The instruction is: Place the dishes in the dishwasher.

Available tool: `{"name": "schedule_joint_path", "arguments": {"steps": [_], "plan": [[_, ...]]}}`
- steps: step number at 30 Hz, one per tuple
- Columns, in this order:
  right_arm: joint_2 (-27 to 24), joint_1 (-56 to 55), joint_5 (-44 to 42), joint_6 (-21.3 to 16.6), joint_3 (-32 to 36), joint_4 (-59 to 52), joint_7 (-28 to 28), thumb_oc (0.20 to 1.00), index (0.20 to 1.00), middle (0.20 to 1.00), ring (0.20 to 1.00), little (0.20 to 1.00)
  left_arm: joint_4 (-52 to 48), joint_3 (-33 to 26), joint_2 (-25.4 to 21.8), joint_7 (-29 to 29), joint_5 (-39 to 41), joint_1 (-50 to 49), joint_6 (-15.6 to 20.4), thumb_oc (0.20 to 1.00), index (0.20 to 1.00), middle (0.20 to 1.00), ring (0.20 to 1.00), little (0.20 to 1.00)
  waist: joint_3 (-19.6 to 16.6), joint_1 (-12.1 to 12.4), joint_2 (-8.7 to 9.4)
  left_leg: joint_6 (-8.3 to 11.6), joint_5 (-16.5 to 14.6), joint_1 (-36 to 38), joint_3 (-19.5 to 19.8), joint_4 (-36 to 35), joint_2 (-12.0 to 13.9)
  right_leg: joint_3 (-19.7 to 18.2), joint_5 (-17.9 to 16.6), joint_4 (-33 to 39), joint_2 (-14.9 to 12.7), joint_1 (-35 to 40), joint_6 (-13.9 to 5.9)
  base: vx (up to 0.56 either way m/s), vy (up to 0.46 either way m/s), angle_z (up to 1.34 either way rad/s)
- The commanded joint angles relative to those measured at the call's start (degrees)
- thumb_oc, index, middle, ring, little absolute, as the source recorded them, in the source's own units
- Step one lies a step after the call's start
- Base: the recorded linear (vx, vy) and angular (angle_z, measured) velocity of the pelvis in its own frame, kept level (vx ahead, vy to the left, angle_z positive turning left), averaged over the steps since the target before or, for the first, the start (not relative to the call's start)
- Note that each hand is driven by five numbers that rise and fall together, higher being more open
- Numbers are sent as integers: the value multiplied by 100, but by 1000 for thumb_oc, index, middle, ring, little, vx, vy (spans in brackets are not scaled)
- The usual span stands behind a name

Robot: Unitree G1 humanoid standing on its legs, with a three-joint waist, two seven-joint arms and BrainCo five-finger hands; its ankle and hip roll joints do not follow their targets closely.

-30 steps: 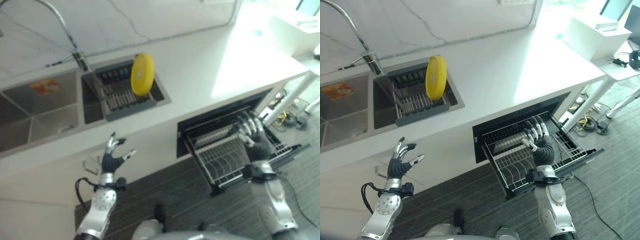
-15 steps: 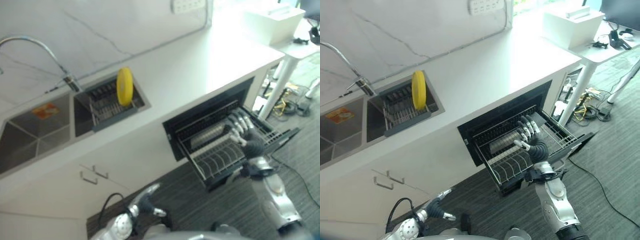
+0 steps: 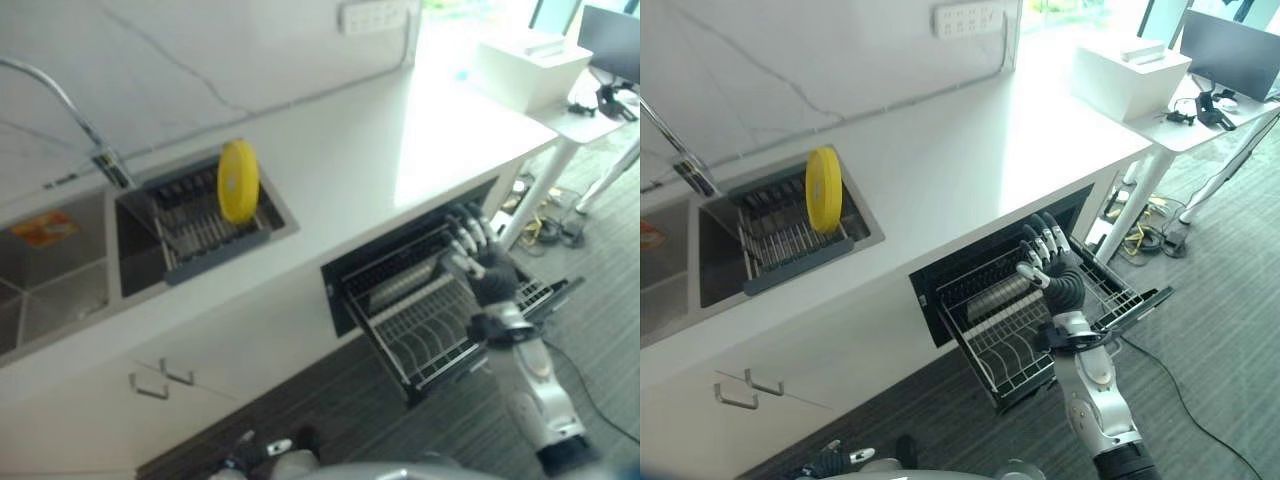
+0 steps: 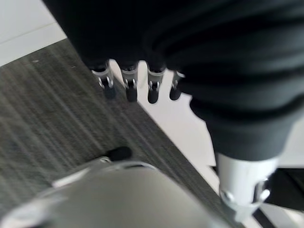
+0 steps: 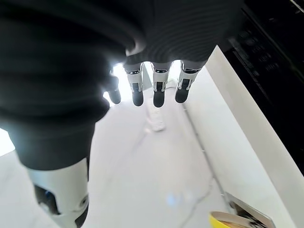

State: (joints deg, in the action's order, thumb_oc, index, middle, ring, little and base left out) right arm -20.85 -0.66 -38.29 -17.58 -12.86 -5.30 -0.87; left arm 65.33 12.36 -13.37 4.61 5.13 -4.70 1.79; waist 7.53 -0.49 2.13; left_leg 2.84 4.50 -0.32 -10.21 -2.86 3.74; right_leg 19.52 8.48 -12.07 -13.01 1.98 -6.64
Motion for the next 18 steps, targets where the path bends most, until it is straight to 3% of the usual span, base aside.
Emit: {"name": "schedule_joint_path", "arguments": {"steps": [1,3,5,8,9,14,18], "plan": [[-172,448,-31,-57,162,-544,1,1000,1000,1000,1000,1000,-96,254,148,-446,232,90,-306,1000,1000,1000,1000,1000,64,121,-275,-243,-722,63,84,358,67,-122,-230,64,-136,40,-247,125,149,-5],[-155,476,-85,8,166,-603,-19,1000,1000,1000,1000,1000,-8,250,122,-572,346,102,-462,1000,1000,1000,1000,1000,58,161,-260,-303,-740,91,-19,292,17,-46,-289,-80,-110,-33,-265,80,92,-15],[-156,642,-215,31,53,-566,-105,1000,1000,1000,1000,1000,-4,215,100,-729,609,96,-601,1000,1000,1000,1000,1000,99,270,-255,-320,-696,205,-273,95,40,269,-404,-178,-73,-136,-295,2,35,-29],[-243,834,-163,40,-68,-530,-77,1000,1000,1000,1000,1000,28,160,53,-1026,608,132,-705,1000,1000,1000,1000,1000,142,318,-266,-293,-711,76,-243,199,17,340,-197,101,68,-98,-214,-36,-5,-72],[-248,890,-131,58,-111,-488,-80,1000,1000,1000,1000,1000,51,141,34,-1106,743,117,-710,1000,1000,1000,1000,1000,127,349,-261,-294,-685,74,-270,145,-7,387,-270,211,58,-95,-221,-46,-34,-12],[-170,944,-147,283,-131,-464,-295,1000,1000,1000,1000,1000,311,3,102,-1696,771,-111,-665,1000,1000,1000,1000,1000,17,391,-295,-99,-575,199,-508,-124,144,642,-212,683,65,226,-288,49,-23,-2],[-160,1024,-57,433,-150,-489,-540,1000,1000,1000,1000,1000,567,-191,206,-1787,1006,-237,-1092,1000,1000,1000,1000,1000,-59,456,-259,-34,-534,146,-482,-133,188,735,-246,909,116,394,-257,46,7,6]]}}
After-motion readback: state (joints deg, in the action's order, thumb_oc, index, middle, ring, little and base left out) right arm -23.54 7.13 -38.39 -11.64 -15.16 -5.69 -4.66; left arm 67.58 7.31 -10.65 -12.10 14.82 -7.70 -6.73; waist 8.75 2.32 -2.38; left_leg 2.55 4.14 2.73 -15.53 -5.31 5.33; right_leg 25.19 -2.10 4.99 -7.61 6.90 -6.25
